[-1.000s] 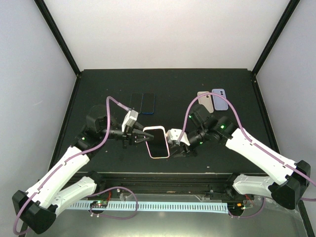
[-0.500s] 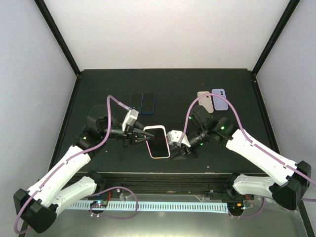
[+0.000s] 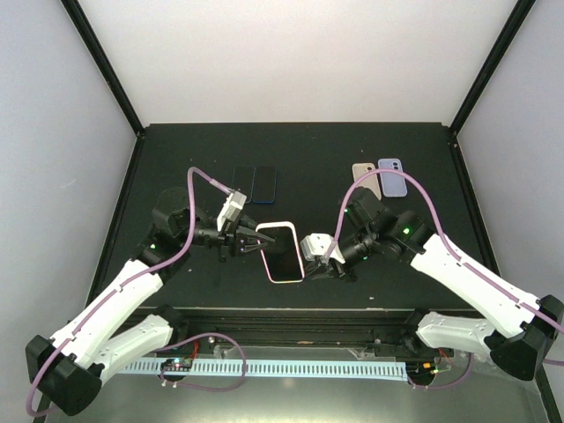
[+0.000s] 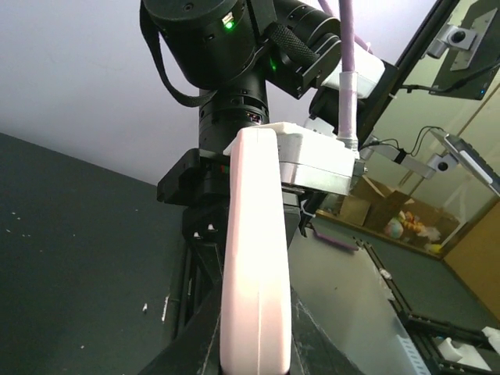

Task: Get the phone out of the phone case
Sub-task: Remove the phone case from the phone.

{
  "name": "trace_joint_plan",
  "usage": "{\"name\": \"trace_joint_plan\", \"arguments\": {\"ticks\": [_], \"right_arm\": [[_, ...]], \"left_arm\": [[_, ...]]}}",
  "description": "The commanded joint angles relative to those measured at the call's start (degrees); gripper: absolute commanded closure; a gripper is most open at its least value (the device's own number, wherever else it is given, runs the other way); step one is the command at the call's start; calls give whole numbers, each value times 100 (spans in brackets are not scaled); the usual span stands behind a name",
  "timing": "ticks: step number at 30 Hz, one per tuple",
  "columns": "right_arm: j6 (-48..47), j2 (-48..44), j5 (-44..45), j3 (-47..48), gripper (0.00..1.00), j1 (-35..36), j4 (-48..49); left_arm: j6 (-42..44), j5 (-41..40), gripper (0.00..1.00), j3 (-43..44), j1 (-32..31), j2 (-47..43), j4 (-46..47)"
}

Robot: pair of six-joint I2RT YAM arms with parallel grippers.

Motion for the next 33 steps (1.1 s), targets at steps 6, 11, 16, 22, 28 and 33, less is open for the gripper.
{"name": "trace_joint_plan", "arguments": {"ticks": [6, 11, 16, 22, 28, 33], "right_arm": [[-970, -154, 899, 81, 89, 38, -57], [-888, -43, 1212, 88, 92, 25, 160], [-663, -86, 520, 255, 57, 36, -183], [265, -435, -36, 86, 38, 34, 4], [1388, -251, 155, 47, 39, 39, 549], [1386, 22, 286, 219, 41, 35, 449]], "left_arm": [[-1411, 562, 98, -83, 32, -37, 1429], [-1663, 652, 98, -46, 35, 5, 1693], [256, -175, 98, 637, 45, -144, -838], [243, -894, 98, 214, 69, -578, -430], [149, -955, 98, -43, 65, -682, -54], [151, -852, 98, -62, 70, -598, -5]]}}
